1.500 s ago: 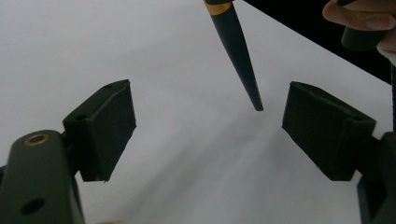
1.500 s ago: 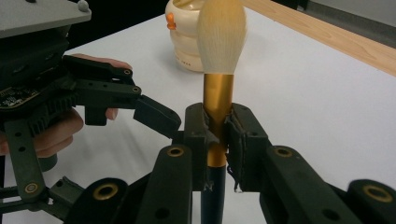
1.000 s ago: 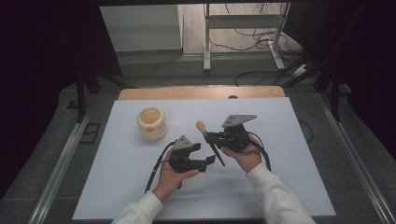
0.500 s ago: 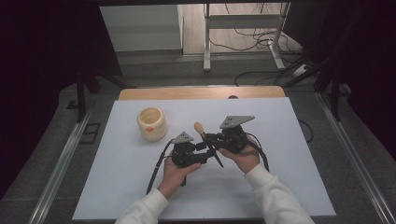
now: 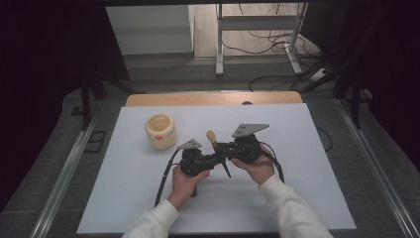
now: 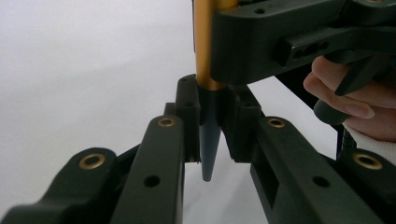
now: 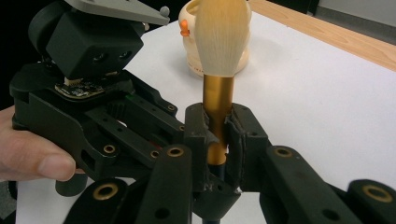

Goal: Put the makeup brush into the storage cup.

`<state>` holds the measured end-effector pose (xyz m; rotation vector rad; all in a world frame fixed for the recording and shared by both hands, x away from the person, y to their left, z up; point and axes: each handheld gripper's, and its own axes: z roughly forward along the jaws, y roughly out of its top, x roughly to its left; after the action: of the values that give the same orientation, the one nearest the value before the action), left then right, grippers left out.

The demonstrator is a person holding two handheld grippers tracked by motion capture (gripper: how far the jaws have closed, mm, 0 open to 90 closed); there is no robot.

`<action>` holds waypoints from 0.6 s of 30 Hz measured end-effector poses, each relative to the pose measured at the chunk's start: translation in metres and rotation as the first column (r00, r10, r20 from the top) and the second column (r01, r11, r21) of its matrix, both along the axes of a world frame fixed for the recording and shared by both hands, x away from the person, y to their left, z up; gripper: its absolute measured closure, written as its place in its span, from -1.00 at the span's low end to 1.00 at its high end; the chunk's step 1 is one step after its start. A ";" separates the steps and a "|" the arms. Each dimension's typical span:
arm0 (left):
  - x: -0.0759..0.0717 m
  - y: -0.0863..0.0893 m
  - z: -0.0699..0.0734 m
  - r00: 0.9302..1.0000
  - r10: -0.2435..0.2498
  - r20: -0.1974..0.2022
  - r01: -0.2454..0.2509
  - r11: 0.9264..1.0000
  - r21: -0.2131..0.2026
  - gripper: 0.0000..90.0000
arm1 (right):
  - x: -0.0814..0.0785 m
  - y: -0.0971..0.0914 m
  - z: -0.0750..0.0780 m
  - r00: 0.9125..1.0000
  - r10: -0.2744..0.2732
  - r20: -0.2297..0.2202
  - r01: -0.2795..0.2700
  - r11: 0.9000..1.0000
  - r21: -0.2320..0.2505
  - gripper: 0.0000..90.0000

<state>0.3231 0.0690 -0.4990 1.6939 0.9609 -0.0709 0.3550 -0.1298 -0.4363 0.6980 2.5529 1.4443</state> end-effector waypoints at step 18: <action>-0.003 0.014 0.006 0.999 0.021 0.030 -0.022 1.000 0.015 0.74 | 0.002 -0.020 0.008 1.000 -0.009 -0.024 0.011 0.998 0.068 -0.32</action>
<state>0.3201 0.0826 -0.4927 1.6939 0.9595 -0.0241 0.3566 -0.1503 -0.4282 0.7404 2.5243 1.5351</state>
